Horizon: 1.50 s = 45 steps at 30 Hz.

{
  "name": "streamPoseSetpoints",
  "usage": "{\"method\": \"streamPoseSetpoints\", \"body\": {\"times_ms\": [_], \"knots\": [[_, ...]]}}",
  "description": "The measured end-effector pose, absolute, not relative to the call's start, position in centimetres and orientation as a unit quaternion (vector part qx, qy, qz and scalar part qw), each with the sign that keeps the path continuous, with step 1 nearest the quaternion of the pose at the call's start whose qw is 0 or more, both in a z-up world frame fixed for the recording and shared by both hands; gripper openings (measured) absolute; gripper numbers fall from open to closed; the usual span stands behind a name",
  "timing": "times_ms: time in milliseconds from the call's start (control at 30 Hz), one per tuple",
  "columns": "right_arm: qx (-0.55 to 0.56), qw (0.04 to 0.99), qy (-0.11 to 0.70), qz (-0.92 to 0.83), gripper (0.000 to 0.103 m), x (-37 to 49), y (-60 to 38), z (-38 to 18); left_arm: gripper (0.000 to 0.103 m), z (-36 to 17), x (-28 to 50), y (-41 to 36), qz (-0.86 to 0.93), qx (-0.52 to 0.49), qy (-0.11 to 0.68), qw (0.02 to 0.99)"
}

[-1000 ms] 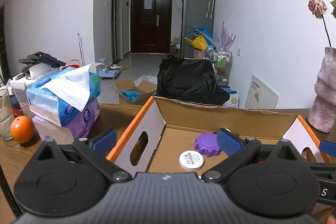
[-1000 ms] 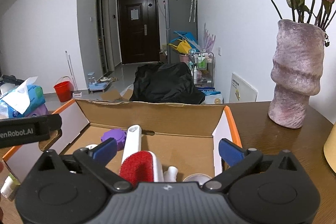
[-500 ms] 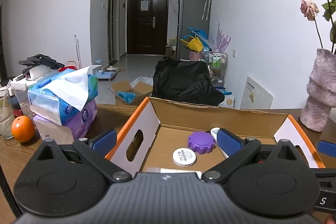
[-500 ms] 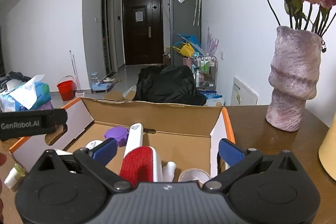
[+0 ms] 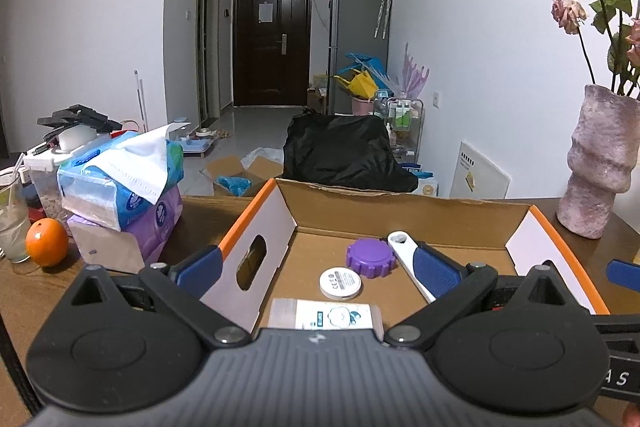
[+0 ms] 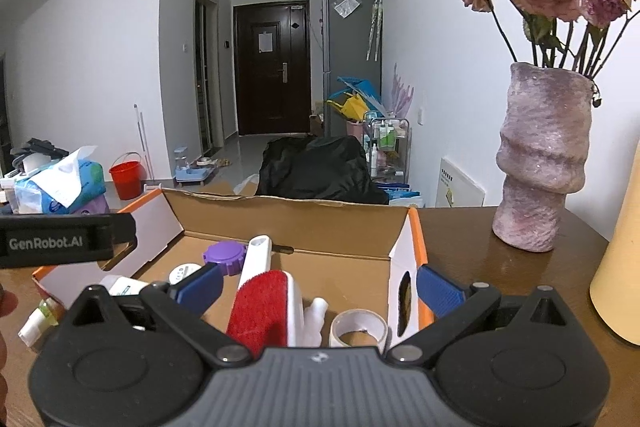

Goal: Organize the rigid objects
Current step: 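Withdraw both open grippers from the box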

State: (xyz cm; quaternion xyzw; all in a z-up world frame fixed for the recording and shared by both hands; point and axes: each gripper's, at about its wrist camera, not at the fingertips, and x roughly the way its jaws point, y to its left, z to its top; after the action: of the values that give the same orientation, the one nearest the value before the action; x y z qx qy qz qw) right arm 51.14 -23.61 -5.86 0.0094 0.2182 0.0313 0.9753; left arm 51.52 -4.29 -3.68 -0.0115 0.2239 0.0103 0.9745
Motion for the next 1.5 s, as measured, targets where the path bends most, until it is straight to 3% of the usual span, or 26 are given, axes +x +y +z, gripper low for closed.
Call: {"method": "streamPoseSetpoints", "body": {"times_ms": [1500], "knots": [[0.019, 0.972, 0.232, 0.026, 0.103, 40.7, -24.6, -6.1, 0.103, -4.1, 41.5, -4.8, -0.009, -0.019, 0.254, 0.967]]}}
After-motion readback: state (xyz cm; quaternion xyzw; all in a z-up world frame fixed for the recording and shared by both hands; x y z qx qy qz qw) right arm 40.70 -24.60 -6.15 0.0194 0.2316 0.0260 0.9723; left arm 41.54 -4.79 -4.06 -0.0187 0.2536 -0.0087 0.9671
